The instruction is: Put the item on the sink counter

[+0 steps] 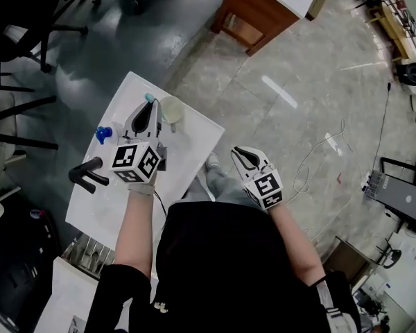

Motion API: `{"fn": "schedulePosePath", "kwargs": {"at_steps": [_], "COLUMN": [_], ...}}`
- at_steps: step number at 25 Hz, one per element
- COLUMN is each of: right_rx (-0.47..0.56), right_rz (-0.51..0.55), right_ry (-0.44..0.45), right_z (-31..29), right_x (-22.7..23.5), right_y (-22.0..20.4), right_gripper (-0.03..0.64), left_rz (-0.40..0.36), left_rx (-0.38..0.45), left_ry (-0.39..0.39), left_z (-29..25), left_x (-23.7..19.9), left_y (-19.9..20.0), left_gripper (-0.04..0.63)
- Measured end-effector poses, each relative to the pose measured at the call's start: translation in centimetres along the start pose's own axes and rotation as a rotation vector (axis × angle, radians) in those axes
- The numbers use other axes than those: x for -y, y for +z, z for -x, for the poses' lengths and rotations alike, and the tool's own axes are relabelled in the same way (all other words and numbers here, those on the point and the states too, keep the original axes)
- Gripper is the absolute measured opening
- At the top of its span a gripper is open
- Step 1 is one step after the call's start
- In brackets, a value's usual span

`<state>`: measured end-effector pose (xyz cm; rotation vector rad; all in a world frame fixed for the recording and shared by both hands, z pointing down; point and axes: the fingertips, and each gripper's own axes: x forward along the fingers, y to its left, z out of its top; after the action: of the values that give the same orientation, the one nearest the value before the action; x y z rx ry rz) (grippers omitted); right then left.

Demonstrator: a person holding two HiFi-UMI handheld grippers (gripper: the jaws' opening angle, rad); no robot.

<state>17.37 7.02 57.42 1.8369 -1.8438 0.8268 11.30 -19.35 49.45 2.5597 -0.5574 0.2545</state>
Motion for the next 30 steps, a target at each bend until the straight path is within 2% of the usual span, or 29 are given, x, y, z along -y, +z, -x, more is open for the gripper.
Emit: {"fn": "schedulePosePath", "kwargs": {"at_steps": [14, 30], "right_rx": [-0.029, -0.034], "right_rz": [-0.043, -0.066], "right_ry": [-0.055, -0.101], "right_z": [0.9, 1.5], "right_x": [0.4, 0.7], "right_y": [-1.4, -1.3], "right_gripper": [0.051, 0.051], "left_rz": [-0.024, -0.046], "left_rx": [-0.109, -0.135], "left_ry": [0.035, 0.047], "left_z": [-1.9, -3.1], "left_x": [-2.0, -3.6], "left_y": [-5.4, -5.6], "left_gripper": [0.034, 0.034]}}
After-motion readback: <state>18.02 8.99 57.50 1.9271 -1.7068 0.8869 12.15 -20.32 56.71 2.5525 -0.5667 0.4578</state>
